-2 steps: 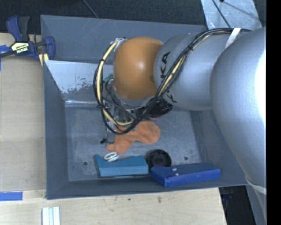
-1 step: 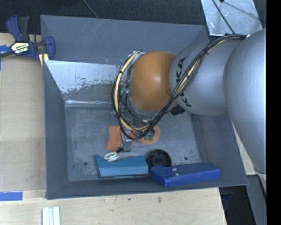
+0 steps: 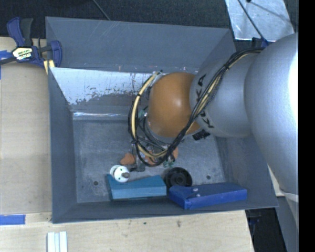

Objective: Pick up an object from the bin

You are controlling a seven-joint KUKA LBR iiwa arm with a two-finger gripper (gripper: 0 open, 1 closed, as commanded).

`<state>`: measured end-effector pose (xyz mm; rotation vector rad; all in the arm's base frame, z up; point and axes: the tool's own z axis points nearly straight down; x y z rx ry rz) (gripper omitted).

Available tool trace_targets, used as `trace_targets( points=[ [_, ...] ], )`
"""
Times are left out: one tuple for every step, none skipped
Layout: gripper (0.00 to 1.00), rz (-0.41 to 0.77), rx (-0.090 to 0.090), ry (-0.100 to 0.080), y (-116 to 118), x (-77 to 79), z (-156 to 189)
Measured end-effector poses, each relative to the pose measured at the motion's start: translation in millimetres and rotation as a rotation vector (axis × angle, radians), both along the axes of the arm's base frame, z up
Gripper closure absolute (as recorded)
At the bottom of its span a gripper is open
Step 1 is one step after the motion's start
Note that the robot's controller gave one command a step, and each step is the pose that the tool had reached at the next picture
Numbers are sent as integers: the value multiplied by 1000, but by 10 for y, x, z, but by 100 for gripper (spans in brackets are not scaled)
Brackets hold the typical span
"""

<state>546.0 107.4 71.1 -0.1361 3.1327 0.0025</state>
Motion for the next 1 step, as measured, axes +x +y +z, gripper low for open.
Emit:
trace_targets(
  points=[
    [100, 0, 0, 0, 0, 0, 0]
  ],
)
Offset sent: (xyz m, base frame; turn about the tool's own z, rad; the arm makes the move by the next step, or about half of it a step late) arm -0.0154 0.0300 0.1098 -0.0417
